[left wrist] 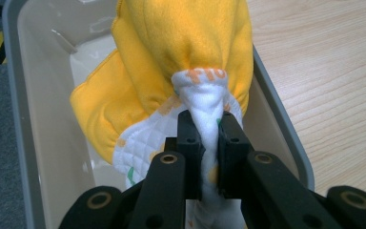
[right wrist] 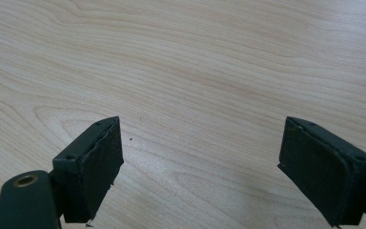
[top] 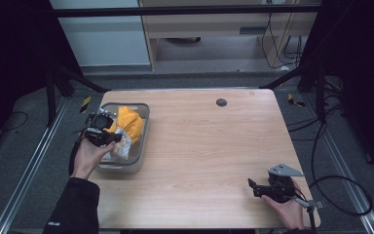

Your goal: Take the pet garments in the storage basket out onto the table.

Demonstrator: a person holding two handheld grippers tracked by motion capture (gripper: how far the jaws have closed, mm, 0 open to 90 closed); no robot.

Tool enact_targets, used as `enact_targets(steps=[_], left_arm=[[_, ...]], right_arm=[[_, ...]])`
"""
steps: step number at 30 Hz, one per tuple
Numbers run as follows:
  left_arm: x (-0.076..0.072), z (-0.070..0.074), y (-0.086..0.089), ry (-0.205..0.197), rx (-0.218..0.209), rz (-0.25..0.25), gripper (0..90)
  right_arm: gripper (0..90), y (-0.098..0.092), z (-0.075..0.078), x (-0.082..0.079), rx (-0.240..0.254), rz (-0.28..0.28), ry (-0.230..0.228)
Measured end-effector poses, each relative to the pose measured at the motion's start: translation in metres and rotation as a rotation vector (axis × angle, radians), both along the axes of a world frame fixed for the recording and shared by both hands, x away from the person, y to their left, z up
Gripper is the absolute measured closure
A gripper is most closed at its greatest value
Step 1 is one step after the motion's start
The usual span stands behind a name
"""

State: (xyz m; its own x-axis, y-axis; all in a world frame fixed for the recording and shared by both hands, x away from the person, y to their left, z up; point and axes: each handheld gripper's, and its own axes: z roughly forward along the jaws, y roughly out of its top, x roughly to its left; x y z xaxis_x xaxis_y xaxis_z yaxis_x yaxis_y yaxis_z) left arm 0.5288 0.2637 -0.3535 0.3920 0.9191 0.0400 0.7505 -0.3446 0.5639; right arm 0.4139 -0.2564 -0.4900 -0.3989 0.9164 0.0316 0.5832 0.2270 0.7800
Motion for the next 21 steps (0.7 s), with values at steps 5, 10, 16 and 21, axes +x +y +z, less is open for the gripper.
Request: enact_targets(steps=[5,10,16,21], left_arm=[[-0.004,0.006,0.002,-0.014,-0.001,-0.003,82.2],[-0.007,0.011,0.004,-0.022,-0.002,-0.008,82.2],[-0.012,0.016,0.005,-0.026,-0.006,-0.019,82.2],[-0.015,0.021,0.005,-0.042,-0.017,-0.023,82.2]], right_arm=[[14.5,0.000,0.000,0.000,0.000,0.000,0.002],[14.8,0.000,0.000,0.000,-0.002,-0.001,-0.002],[14.8,0.000,0.000,0.000,-0.007,-0.001,-0.006],[14.8,0.000,0.000,0.000,-0.008,-0.001,-0.006]])
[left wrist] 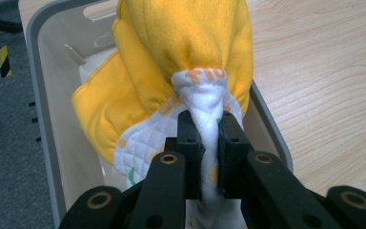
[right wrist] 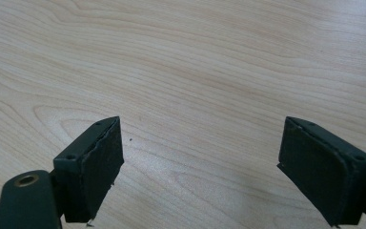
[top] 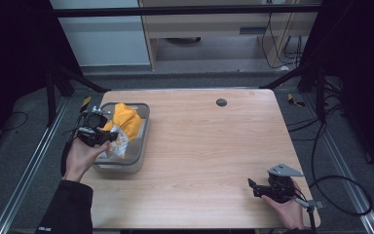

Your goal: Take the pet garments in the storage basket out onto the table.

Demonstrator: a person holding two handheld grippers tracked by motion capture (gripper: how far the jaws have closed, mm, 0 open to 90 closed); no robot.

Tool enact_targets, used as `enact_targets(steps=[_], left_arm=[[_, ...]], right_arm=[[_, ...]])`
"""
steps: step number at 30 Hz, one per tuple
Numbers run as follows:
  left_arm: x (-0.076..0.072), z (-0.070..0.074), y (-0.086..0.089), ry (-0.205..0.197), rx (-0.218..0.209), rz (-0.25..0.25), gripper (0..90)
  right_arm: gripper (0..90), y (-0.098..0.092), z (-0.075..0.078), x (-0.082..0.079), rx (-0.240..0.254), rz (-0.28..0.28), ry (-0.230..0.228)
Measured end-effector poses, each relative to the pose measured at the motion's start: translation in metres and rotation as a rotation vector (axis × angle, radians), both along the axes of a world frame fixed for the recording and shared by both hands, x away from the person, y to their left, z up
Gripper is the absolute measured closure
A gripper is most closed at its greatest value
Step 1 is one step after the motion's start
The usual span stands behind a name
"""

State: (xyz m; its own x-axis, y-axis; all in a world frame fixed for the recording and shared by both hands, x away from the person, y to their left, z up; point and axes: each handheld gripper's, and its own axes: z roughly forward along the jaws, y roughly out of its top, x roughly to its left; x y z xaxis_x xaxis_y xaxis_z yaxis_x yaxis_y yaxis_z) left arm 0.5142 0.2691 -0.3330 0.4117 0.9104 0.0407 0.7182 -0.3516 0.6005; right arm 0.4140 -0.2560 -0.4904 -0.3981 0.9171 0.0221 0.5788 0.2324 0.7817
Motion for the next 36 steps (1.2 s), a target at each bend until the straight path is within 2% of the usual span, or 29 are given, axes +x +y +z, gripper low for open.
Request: enact_targets(steps=[3,15,21,36], left_arm=[[-0.003,0.006,0.000,-0.014,-0.002,-0.009,82.2],[-0.013,0.019,-0.006,-0.023,-0.001,-0.051,82.2],[-0.019,0.024,-0.012,-0.027,-0.012,-0.093,82.2],[-0.034,0.034,-0.040,-0.047,-0.004,-0.199,82.2]], right_arm=[[14.8,0.000,0.000,0.000,-0.002,0.000,-0.001],[14.9,0.000,0.000,0.000,-0.003,0.000,0.000],[15.0,0.000,0.000,0.000,-0.004,0.000,-0.001],[14.9,0.000,0.000,-0.001,-0.002,0.003,-0.009]])
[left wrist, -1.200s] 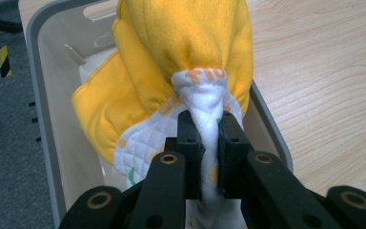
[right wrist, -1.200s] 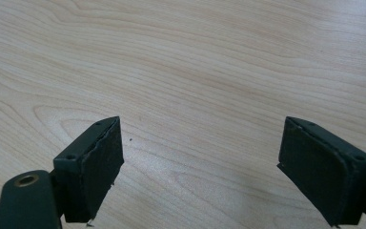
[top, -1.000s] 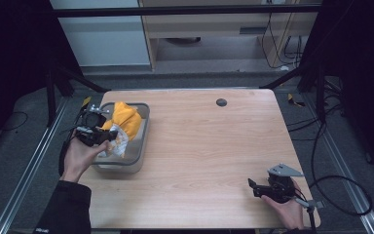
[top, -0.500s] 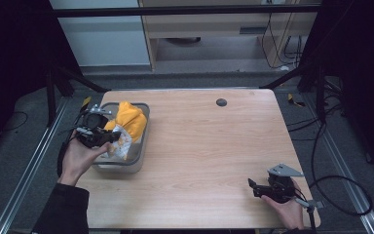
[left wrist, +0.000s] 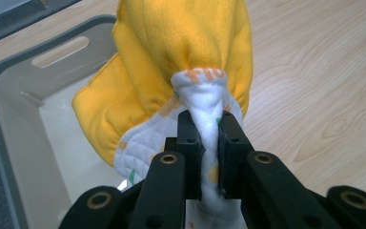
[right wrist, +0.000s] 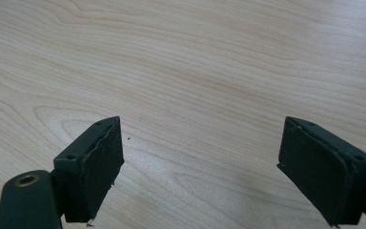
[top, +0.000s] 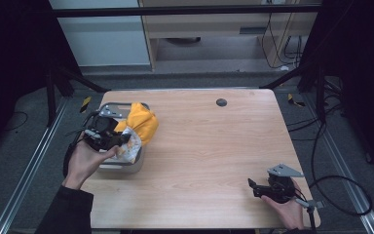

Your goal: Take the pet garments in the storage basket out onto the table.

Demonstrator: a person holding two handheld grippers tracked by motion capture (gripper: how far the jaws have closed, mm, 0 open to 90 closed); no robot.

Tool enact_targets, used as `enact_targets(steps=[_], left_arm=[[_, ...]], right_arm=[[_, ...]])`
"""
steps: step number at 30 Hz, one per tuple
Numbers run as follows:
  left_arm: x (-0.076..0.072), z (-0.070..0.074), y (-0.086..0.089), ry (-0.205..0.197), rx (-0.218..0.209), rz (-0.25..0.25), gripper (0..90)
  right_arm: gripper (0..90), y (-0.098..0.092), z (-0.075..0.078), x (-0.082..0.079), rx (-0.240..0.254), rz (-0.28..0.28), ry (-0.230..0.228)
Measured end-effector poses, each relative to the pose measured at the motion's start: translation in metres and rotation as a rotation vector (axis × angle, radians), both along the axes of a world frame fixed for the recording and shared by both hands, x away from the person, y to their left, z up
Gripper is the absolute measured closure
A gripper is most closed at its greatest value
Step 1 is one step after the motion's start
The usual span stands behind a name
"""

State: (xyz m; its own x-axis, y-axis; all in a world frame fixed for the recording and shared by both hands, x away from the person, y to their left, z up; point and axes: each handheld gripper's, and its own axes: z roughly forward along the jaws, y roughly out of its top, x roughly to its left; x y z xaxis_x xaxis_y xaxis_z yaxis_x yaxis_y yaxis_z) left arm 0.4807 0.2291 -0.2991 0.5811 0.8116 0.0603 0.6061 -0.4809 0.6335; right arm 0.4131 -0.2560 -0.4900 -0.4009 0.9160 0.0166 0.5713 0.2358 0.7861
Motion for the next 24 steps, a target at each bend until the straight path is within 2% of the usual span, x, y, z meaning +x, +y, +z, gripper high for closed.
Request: enact_targets(steps=[3,12,24], left_arm=[[-0.002,0.002,-0.008,-0.004,-0.011,-0.018,82.2],[-0.005,0.004,-0.022,-0.004,-0.001,-0.059,82.2],[-0.005,0.000,-0.042,-0.002,-0.011,-0.115,82.2]], right_arm=[[14.9,0.000,0.000,0.000,0.000,0.000,-0.002],[14.9,0.000,0.000,-0.001,-0.001,0.001,-0.004],[14.9,0.000,0.001,-0.001,0.012,-0.007,0.002]])
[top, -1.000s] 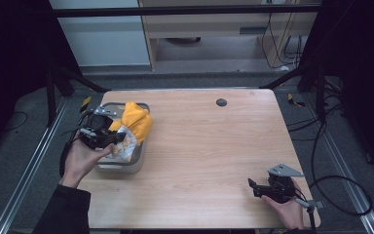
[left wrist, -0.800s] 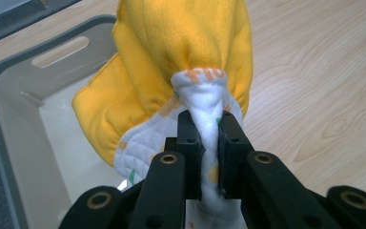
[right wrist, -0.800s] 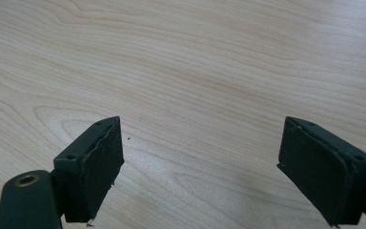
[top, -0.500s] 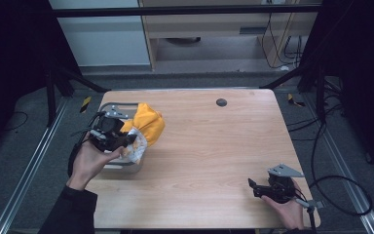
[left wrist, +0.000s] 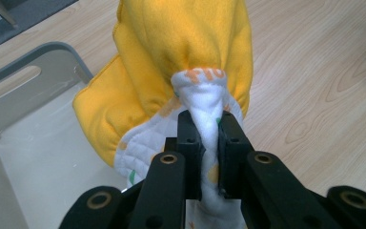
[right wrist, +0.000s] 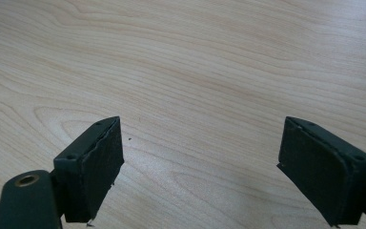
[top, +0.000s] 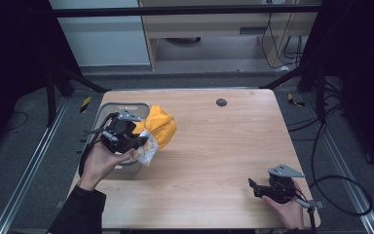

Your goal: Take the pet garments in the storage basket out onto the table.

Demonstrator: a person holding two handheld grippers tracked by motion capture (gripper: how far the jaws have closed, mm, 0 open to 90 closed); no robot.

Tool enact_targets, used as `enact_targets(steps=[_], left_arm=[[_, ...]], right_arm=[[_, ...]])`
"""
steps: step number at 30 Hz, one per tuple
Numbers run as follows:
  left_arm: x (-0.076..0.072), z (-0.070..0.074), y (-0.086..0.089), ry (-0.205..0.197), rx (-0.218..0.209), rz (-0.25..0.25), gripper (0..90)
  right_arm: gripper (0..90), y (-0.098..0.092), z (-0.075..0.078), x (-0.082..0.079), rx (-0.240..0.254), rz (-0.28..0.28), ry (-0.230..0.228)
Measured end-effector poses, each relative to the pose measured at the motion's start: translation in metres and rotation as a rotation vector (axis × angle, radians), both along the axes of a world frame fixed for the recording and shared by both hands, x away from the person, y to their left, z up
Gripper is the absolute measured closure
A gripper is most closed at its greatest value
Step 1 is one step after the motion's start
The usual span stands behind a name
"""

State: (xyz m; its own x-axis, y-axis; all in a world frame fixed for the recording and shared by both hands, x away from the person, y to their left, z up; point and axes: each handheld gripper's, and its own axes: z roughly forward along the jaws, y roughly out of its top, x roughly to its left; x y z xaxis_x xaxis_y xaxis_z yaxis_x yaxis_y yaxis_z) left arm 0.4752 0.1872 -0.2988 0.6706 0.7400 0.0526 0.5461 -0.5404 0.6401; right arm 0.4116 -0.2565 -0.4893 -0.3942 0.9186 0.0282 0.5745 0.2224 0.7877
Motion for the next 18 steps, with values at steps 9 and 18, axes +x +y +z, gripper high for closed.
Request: enact_targets(steps=[9,18], left_arm=[[0.002,-0.007,-0.016,0.009,-0.008,-0.035,82.2],[0.003,-0.016,-0.031,0.020,0.001,-0.071,82.2]], right_arm=[[14.9,-0.001,-0.001,0.001,-0.007,0.002,-0.006],[14.9,-0.002,-0.001,0.001,-0.009,0.003,-0.007]])
